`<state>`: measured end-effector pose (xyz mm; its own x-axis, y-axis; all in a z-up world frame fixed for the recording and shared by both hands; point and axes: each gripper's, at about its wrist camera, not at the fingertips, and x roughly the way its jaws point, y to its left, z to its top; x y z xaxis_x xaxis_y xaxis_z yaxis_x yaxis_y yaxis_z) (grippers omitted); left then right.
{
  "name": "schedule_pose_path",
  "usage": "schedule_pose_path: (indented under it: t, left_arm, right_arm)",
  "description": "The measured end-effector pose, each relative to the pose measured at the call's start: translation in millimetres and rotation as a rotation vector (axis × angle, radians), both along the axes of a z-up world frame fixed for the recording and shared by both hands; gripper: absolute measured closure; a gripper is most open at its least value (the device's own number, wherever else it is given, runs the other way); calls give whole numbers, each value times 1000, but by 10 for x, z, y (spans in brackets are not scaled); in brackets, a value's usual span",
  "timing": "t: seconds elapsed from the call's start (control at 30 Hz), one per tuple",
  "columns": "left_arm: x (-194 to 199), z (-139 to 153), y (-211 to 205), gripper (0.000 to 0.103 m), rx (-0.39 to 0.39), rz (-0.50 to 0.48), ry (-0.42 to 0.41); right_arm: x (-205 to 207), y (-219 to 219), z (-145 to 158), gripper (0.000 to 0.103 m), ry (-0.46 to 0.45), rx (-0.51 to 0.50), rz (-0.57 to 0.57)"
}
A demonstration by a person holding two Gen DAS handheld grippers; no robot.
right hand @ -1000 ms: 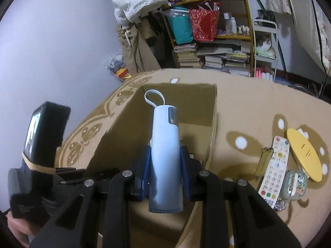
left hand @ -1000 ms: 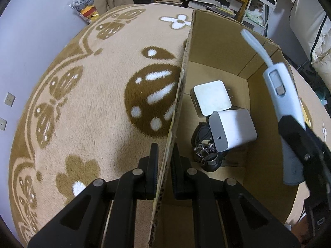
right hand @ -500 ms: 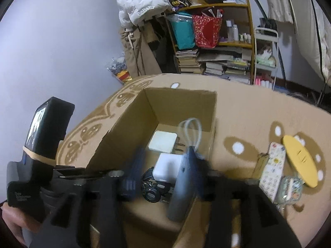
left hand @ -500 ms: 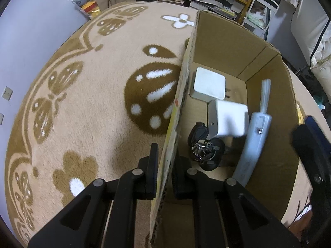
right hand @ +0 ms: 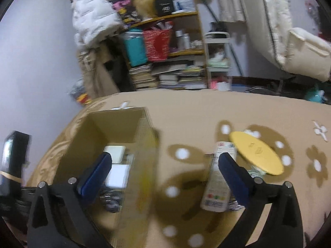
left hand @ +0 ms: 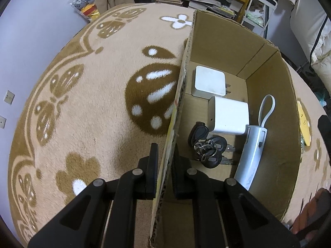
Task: Organize rigid objects
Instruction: 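Carry the light blue bottle into the box with the right gripper and release, then move the right gripper to the pile and grasp the green 'Cheers' case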
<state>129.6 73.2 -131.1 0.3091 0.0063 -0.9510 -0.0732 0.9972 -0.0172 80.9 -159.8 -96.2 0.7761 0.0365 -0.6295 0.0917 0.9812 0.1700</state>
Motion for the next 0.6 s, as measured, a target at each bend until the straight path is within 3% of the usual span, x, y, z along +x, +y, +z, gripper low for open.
schedule_pose_path:
  t: [0.27,0.6]
  left_arm:
    - [5,-1,28,91,-14,5,6]
    - [7,-5,64,91,-22,5,9]
  right_arm:
    - [92,-300,-109,0,34,-6,-81]
    - [147,-717,-534,0,147,-6,-249]
